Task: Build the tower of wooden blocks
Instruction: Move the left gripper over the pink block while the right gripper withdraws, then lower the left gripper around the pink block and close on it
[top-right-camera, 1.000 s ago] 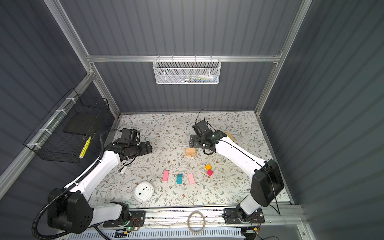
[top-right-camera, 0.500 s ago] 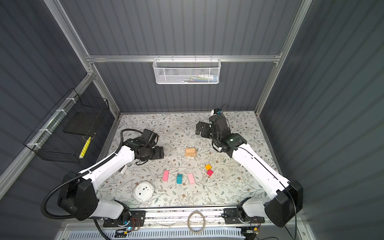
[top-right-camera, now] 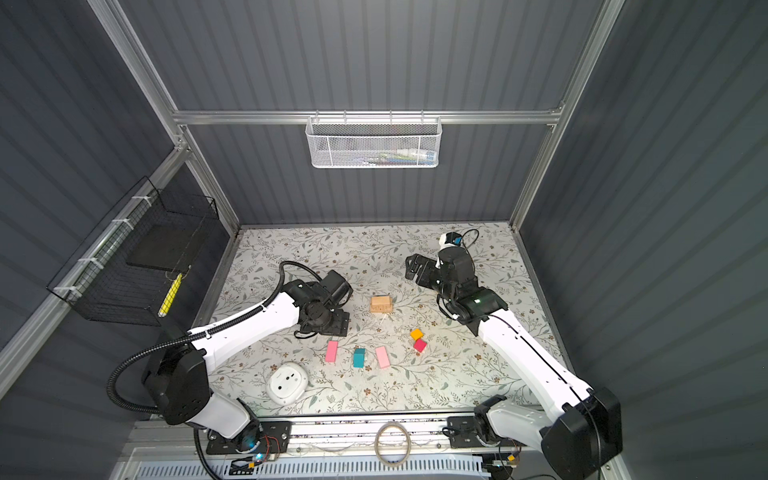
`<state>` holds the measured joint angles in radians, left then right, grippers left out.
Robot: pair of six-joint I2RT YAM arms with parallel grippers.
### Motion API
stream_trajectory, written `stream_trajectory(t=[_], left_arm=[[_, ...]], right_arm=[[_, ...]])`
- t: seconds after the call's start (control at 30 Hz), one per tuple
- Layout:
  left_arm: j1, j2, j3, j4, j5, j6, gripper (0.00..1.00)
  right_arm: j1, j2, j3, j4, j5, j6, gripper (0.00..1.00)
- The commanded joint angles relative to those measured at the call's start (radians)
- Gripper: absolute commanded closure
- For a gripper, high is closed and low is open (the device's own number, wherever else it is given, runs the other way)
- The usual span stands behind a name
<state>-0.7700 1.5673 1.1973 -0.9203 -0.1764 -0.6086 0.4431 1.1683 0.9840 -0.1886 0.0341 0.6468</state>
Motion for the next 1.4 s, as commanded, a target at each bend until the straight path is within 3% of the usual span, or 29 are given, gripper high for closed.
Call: stream_trajectory(t=[0.0, 0.37, 0.73, 1.37], left_arm=[[-0.021, -0.015, -0.018, -0.069, -0.016, -0.04, 0.16], [-0.05, -0.002, -0.16, -0.031, 0.033, -0.084, 0.22], [-0.063, 0.068, -0.167, 0.06, 0.088, -0.064, 0.28], [-0.063, 0.158, -0.191, 0.123, 0.062, -0.051, 0.42]], right_arm=[[-0.011, -0.011, -0.019, 0.052, -0.045, 0.023, 0.01], [-0.023, -0.001, -0.029, 0.067, -0.065, 0.033, 0.01], [-0.026, 0.019, -0.027, 0.077, -0.081, 0.04, 0.01], [-0.028, 0.059, -0.012, 0.083, -0.101, 0.045, 0.01]])
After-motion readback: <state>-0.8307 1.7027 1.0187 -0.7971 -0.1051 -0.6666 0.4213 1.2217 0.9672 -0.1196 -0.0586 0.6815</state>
